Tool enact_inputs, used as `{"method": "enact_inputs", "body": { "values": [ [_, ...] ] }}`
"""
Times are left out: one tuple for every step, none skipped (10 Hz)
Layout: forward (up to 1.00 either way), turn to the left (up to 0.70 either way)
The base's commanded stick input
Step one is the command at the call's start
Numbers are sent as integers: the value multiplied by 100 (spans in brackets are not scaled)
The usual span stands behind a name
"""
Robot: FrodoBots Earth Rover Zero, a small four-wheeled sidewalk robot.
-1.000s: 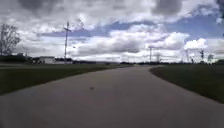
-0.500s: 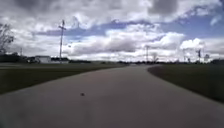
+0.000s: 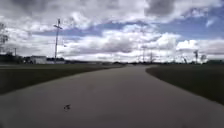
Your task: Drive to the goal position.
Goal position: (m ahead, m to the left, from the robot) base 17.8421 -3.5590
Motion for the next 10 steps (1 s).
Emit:
{"method": "enact_inputs", "body": {
  "values": [
    [100,-12],
    [100,-10],
    [100,-7],
    [100,-4],
    [100,-2],
    [100,-2],
    [100,-2],
    [100,-2],
    [100,-2],
    [100,-2]
  ]
}}
